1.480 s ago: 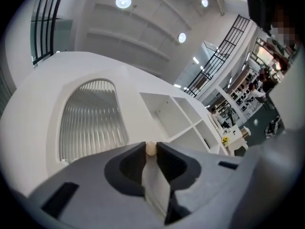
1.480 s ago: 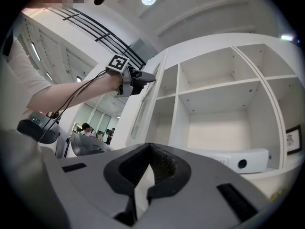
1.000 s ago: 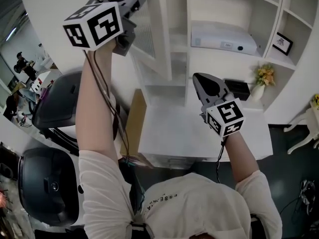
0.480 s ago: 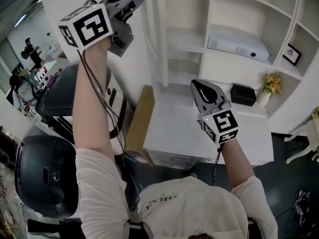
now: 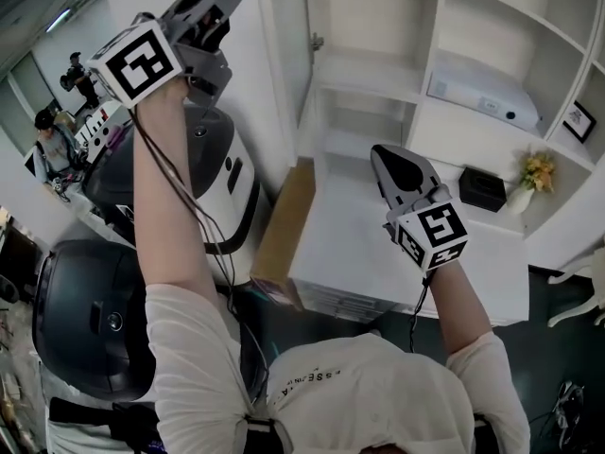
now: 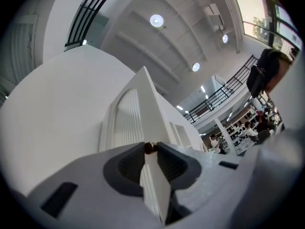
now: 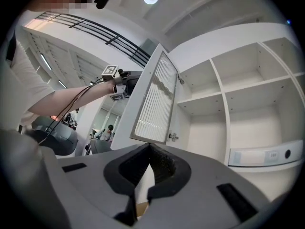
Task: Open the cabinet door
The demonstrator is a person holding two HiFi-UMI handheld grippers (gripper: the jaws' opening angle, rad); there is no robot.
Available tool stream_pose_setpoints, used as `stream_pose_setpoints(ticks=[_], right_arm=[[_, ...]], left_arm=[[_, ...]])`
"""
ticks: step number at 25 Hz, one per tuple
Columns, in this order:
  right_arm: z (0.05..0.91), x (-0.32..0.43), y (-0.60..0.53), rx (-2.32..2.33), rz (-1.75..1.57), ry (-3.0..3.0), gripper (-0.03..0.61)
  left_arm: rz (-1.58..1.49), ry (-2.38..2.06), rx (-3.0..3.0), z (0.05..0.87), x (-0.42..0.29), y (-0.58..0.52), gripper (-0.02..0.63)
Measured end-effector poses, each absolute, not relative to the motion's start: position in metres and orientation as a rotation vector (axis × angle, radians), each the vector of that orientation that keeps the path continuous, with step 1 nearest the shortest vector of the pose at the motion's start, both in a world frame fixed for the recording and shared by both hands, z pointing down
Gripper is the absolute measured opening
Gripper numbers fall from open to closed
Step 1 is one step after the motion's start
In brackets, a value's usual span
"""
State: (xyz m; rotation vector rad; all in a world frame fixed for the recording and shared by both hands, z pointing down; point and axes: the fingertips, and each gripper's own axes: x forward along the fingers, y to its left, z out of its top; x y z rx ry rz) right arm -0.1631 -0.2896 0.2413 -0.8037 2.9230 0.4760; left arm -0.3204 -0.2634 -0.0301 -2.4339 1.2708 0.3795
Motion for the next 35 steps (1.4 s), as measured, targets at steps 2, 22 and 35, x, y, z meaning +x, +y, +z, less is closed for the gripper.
stream_pose_setpoints(ticks=[2, 22, 35], right_arm=[[0.240, -0.175, -0.285, -0.763, 0.466, 2.929, 0.009], [0.255, -0.189, -0.270, -0.735, 0.445, 2.953, 0.009], [0.275, -0.134, -0.276, -0.805, 0.370, 2.940, 0.009]], left_arm=[[0.384, 1.303, -2.429, -0.030, -0.333, -0.260, 0.081], [0.355, 1.675, -2.027, -0.006, -0.359, -0.228, 0.066], [0.071, 1.632, -2.118, 0.141, -0.238, -0.236, 0.066]])
